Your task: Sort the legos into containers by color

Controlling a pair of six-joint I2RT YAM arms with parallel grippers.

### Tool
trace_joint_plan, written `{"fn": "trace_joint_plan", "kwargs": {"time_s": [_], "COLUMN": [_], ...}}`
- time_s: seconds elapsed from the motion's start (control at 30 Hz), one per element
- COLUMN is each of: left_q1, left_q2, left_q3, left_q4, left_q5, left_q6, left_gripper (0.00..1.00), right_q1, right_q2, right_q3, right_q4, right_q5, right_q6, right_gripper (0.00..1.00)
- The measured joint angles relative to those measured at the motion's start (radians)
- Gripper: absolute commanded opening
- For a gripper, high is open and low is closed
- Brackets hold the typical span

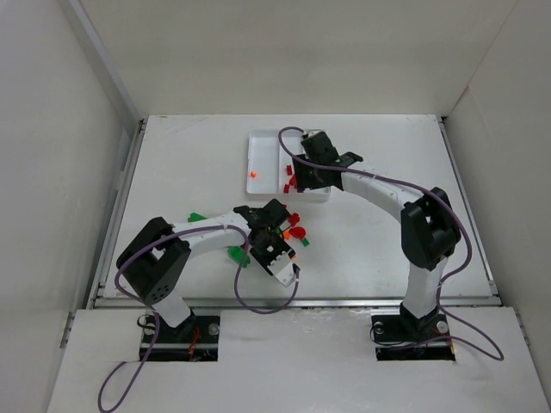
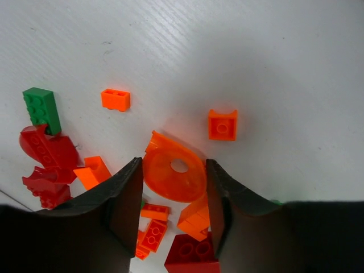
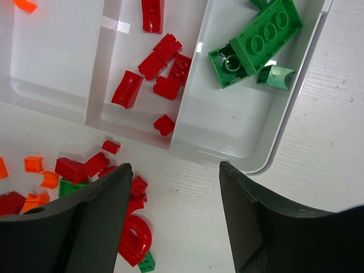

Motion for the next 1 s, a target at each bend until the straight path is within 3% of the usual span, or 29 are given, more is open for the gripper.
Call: {"fn": "trace_joint_plan", "kwargs": {"time_s": [0.13,0.33,0.57,0.8,1.0], "left_q1": [0.0,0.0,0.039,0.232,0.362], "left_q2": [0.004,0.003,-0.003,-0.035,0.073], "left_q3": [0.003,0.013,0.192,0.266,0.328], "left_q4": [0.006,0.006,0.01,0.097,0.261], "left_q5": [-0.002,-0.009,-0.018,0.053,0.021], "left_q6": [-0.012,-0.087,-0.355,-0.707,-1.066], "left_gripper": [0.23,0.01,0.0,0.0,0.03], "right_q1": [0.0,0.0,-0.02,-0.103,-0.125], "right_q2": [0.0,-0.006,-0.056,-0.129,-0.119], "right_q3": [-0.023,-0.024,-0.024,-0.023,-0.009], "right_q4": [-0.001,-0.001,-0.002,-0.001,-0.006], "right_q5": [0.004,0.01,0.009,0.007,0.007], "right_q6": [-0.003,-0.003,0.048,0.105,0.112], "right_gripper": [0.68,0.68,0.68,0.68,0.68]}}
